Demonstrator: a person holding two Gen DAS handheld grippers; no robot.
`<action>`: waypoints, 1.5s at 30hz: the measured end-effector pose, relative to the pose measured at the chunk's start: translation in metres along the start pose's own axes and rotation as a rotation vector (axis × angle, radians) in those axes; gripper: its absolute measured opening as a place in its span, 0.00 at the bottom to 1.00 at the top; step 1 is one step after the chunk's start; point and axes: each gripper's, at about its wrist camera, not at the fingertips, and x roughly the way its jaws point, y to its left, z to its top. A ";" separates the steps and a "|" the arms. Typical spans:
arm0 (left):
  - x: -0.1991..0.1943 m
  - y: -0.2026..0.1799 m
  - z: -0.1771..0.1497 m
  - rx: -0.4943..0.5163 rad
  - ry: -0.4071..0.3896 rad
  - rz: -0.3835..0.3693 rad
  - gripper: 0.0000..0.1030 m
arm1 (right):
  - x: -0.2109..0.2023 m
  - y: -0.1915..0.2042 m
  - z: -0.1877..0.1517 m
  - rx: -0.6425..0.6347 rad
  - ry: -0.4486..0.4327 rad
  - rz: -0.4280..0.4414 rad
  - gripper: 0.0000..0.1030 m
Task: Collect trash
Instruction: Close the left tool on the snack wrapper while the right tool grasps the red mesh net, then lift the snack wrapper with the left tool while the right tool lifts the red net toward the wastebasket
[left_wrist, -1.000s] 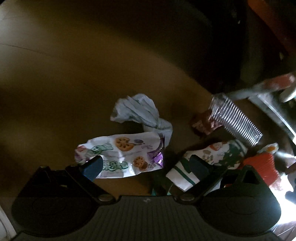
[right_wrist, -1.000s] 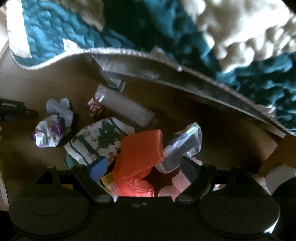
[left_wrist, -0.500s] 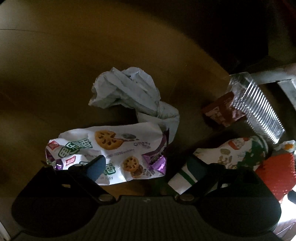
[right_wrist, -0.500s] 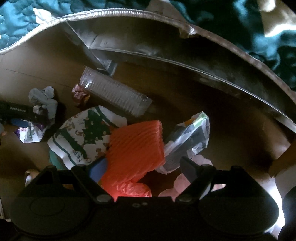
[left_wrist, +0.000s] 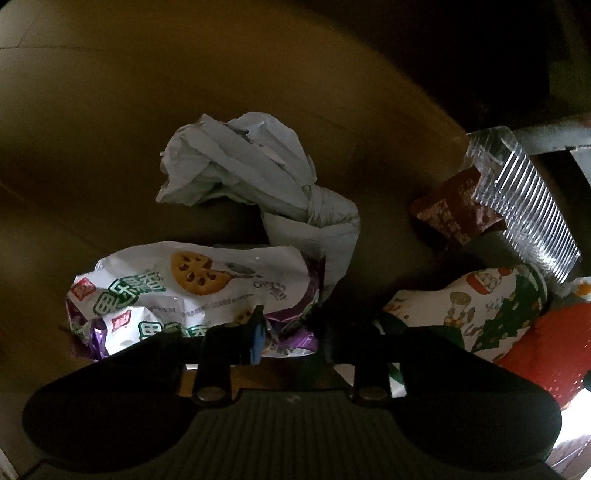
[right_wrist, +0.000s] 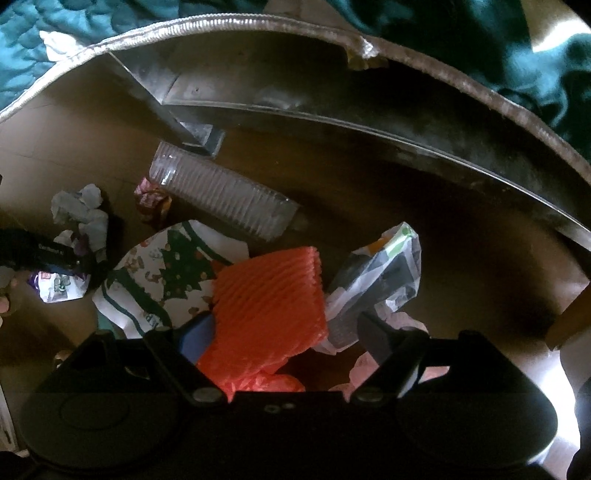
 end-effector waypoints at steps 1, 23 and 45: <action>0.001 -0.001 0.000 0.000 -0.002 -0.001 0.28 | 0.000 0.000 0.000 0.004 -0.001 -0.002 0.78; -0.070 0.022 -0.043 -0.029 -0.078 -0.063 0.25 | -0.047 0.006 -0.008 0.012 -0.069 -0.009 0.06; -0.344 -0.021 -0.102 0.101 -0.575 -0.111 0.25 | -0.286 0.048 -0.057 -0.178 -0.479 -0.076 0.06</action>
